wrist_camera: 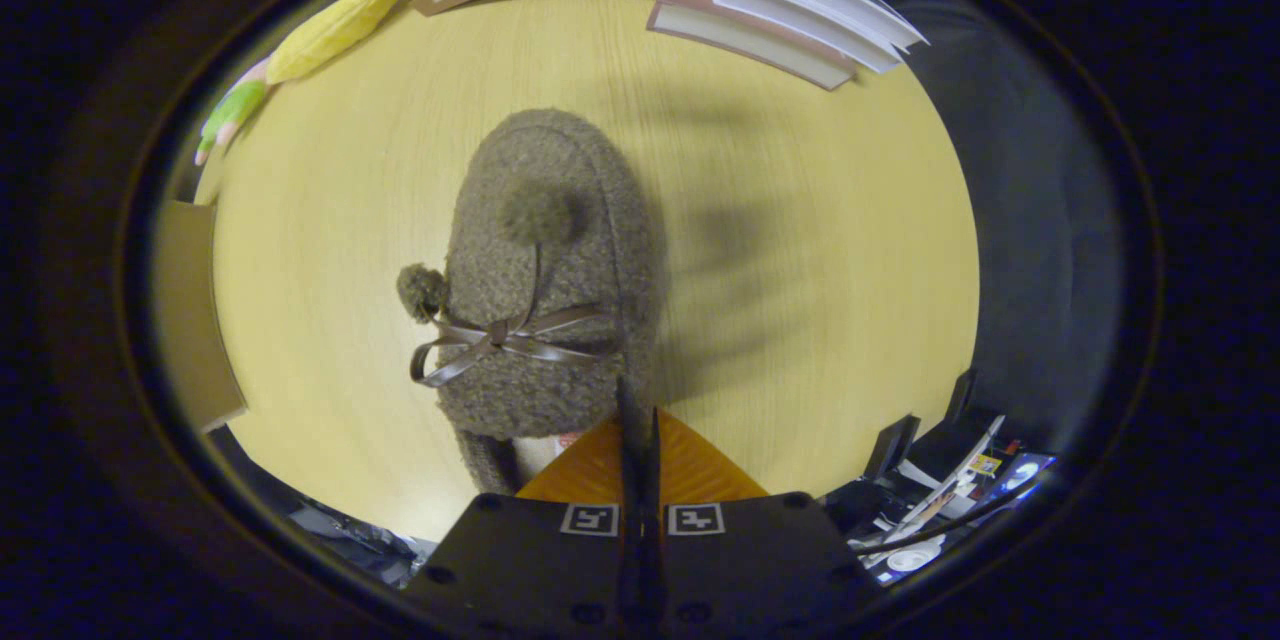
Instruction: Open the storage box then place both shoes into the box .Put the left shoe in first, then the right shoe, with the right side of both shoes facing outward in a uniform manner.
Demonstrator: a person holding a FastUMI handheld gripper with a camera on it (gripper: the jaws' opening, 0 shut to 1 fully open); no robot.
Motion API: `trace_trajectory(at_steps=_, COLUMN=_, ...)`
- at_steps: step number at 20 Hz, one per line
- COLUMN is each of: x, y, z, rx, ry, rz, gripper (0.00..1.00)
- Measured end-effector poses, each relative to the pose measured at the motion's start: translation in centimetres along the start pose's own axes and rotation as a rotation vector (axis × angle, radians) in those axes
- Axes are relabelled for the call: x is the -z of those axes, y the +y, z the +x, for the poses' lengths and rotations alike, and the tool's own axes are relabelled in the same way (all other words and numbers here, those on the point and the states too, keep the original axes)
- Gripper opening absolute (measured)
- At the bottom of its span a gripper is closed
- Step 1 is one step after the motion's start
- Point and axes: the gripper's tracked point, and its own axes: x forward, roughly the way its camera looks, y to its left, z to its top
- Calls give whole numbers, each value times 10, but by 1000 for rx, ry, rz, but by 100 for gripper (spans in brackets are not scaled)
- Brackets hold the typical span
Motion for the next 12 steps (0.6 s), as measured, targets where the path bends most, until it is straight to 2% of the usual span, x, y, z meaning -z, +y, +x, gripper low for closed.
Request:
trace_trajectory(at_steps=6, x=-8, y=0, z=-48, rx=45, ry=-82, rz=16, gripper=4)
trace_trajectory(at_steps=12, x=-7, y=38, z=-115, rx=77, ry=-166, rz=-36, gripper=4)
